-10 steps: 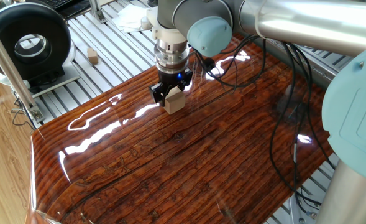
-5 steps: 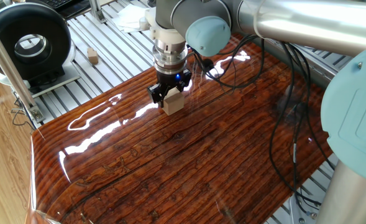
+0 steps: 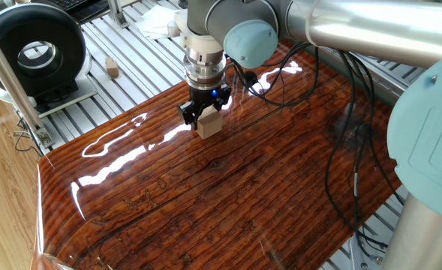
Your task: Hold a small block with the gripper and sweep it from left to right on the table
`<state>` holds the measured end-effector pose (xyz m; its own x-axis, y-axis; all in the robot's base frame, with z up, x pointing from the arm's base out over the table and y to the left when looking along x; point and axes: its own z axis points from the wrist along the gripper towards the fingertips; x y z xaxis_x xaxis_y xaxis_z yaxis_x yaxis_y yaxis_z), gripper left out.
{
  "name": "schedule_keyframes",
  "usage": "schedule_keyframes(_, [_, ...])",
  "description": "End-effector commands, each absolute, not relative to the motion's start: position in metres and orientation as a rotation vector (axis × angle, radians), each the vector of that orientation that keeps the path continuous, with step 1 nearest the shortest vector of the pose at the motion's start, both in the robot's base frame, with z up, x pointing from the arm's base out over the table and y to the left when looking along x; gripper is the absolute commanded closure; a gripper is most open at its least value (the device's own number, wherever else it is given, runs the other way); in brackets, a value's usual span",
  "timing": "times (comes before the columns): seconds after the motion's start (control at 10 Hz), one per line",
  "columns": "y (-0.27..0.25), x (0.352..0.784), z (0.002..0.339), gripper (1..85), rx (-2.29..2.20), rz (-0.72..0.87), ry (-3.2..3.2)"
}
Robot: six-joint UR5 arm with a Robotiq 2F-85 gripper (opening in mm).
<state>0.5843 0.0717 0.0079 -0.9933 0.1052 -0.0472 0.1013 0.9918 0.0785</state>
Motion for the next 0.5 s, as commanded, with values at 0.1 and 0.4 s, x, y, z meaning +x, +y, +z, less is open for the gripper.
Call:
schedule_keyframes(0.1, [0.0747, 0.5854, 0.0094, 84.7, 0.17, 0.143, 3.081])
schedule_keyframes(0.4, [0.0785, 0.5859, 0.0102, 84.7, 0.177, 0.155, 3.081])
